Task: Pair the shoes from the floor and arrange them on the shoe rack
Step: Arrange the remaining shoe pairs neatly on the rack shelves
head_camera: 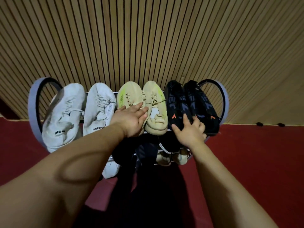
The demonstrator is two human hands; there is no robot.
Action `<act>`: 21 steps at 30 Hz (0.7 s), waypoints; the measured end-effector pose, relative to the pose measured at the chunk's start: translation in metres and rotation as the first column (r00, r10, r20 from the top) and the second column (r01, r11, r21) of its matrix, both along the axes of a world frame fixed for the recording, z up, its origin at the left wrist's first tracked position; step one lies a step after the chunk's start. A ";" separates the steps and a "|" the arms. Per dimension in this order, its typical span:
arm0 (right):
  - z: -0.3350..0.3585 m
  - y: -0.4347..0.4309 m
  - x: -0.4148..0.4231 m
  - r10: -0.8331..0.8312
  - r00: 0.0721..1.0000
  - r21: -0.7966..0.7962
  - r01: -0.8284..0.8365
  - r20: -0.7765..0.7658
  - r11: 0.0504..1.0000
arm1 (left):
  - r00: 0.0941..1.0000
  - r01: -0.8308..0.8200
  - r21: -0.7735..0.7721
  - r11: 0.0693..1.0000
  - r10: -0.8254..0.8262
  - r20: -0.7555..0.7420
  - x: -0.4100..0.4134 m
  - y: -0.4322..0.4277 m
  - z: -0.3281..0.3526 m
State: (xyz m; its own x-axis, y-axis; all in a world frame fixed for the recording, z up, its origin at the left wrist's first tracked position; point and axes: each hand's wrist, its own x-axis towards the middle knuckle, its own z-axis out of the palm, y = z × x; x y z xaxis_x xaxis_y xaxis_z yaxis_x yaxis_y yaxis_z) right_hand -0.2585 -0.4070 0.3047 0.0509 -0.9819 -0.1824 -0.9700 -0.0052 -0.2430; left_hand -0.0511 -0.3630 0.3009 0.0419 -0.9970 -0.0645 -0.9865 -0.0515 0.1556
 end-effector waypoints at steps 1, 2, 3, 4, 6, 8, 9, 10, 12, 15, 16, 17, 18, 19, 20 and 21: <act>-0.004 0.000 0.000 0.041 0.999 0.037 -0.040 -0.020 0.999 | 1.000 -0.001 0.006 1.000 0.001 -0.003 0.000 0.000 0.000; -0.006 0.000 0.000 0.091 0.995 0.054 -0.088 -0.048 0.995 | 1.000 -0.003 0.011 1.000 0.003 -0.007 0.001 0.000 0.000; -0.007 -0.001 0.000 0.144 0.986 0.070 -0.139 -0.081 0.988 | 1.000 -0.005 0.014 1.000 0.005 -0.011 0.001 -0.001 0.000; -0.008 -0.003 0.000 0.191 0.976 0.086 -0.182 -0.108 0.980 | 1.000 -0.006 0.017 1.000 0.006 -0.015 0.001 -0.001 -0.001; -0.007 -0.006 -0.003 0.249 0.961 0.086 -0.240 -0.122 0.967 | 1.000 -0.005 0.025 1.000 0.006 -0.020 0.001 -0.002 -0.001; -0.003 -0.007 -0.007 0.273 0.960 0.052 -0.270 -0.058 0.961 | 1.000 -0.007 0.023 1.000 0.007 -0.018 0.001 -0.002 -0.001; -0.001 -0.007 -0.009 0.274 0.962 0.028 -0.274 0.003 0.961 | 1.000 -0.008 0.020 1.000 0.008 -0.019 0.001 -0.002 -0.001; 0.001 -0.007 -0.011 0.267 0.960 0.002 -0.268 0.079 0.963 | 1.000 -0.009 0.018 1.000 0.009 -0.020 0.001 -0.002 -0.001; 0.005 -0.007 -0.014 0.229 0.940 -0.053 -0.223 0.252 0.973 | 1.000 -0.007 0.018 1.000 0.007 -0.015 0.000 -0.001 -0.001; 0.008 -0.009 -0.018 0.157 0.883 -0.128 -0.112 0.442 0.985 | 1.000 -0.006 0.027 1.000 0.007 -0.011 0.000 -0.001 -0.001; 0.008 -0.010 -0.019 0.154 0.871 -0.141 -0.099 0.467 0.985 | 1.000 -0.008 0.026 1.000 0.008 -0.010 0.000 -0.001 -0.001; 0.007 -0.009 -0.019 0.161 0.864 -0.143 -0.104 0.477 0.984 | 1.000 -0.009 0.027 1.000 0.009 -0.008 0.000 -0.001 0.000; 0.006 -0.008 -0.018 0.175 0.860 -0.147 -0.119 0.479 0.982 | 1.000 -0.009 0.030 1.000 0.009 -0.006 0.000 -0.001 0.000; 0.005 -0.007 -0.016 0.191 0.849 -0.158 -0.129 0.492 0.979 | 1.000 -0.011 0.035 0.999 0.011 -0.007 -0.001 -0.001 0.000; 0.004 -0.004 -0.014 0.201 0.826 -0.175 -0.127 0.527 0.976 | 1.000 -0.014 0.042 0.999 0.014 -0.007 -0.001 -0.001 0.000; 0.005 0.001 -0.010 0.211 0.792 -0.195 -0.119 0.573 0.974 | 1.000 -0.016 0.048 0.999 0.017 -0.005 -0.002 -0.001 0.000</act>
